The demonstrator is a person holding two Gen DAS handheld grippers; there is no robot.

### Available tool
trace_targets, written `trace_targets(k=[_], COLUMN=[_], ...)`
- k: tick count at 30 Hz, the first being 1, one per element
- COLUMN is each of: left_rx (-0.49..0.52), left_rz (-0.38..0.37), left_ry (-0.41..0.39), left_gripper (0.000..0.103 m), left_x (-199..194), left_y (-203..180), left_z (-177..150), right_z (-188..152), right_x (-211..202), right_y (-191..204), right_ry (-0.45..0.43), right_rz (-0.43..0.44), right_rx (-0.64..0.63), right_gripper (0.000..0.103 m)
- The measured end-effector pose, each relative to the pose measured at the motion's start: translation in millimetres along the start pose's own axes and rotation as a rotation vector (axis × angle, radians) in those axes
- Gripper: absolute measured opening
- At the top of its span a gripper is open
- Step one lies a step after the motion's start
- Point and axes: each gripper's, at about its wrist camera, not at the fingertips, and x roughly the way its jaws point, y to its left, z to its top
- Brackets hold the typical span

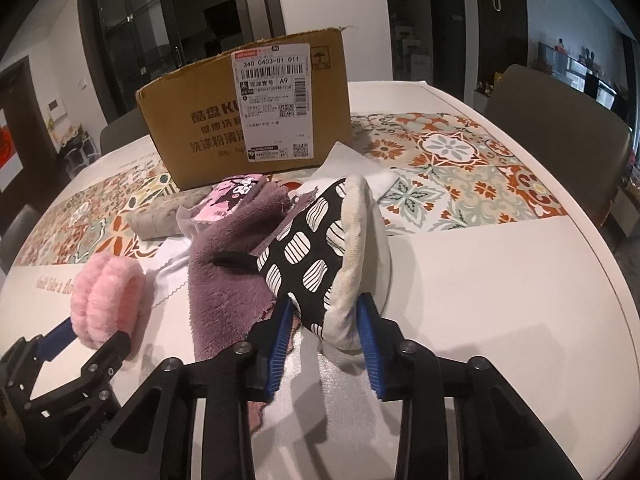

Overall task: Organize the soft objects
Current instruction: 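Grasp the pink fluffy hair band with the left gripper while the right gripper grasps the patterned oven mitt, then lift the pink hair band and oven mitt and carry both over the box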

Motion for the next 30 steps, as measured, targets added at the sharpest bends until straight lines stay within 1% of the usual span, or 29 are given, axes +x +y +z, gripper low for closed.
trace_targets(k=[1,3,7,9,11,18,23,27,30], left_rx=[0.000,0.000,0.004,0.012,0.019,0.027,0.028,0.020,0.014], left_rz=[-0.002,-0.015,-0.052,-0.070,-0.084,-0.112,-0.132,-0.135,-0.146], left_ry=[0.005,0.015,0.007,-0.003,-0.019,-0.086,-0.123,-0.175,-0.197], left_gripper=[0.049,0.047,0.045,0.042,0.037,0.026,0.024,0.024,0.024], left_x=[1.5,4.0,3.1,1.6,-0.4,-10.3,-17.8,-29.4,-36.3], left_y=[0.5,3.0,8.0,9.8,11.7,19.1,24.4,30.8,34.7], left_z=[-0.1,0.0,0.5,0.7,1.6,4.9,7.0,9.3,12.8], right_z=[0.0,-0.2,1.1,2.0,2.8,3.7,5.6,7.3,9.8], right_x=[0.8,0.5,-4.4,-7.0,-9.7,-20.2,-30.5,-40.7,-49.5], right_y=[0.8,2.9,7.9,10.5,14.2,25.0,31.6,37.1,42.8], right_ry=[0.001,-0.004,-0.019,-0.026,-0.031,-0.054,-0.082,-0.103,-0.128], right_rz=[0.000,-0.006,-0.005,0.005,0.014,0.019,0.006,0.004,0.002], right_rx=[-0.002,-0.009,-0.026,-0.030,-0.035,-0.044,-0.060,-0.068,-0.078], right_gripper=[0.030,0.029,0.021,0.018,0.015,0.013,0.013,0.013,0.013])
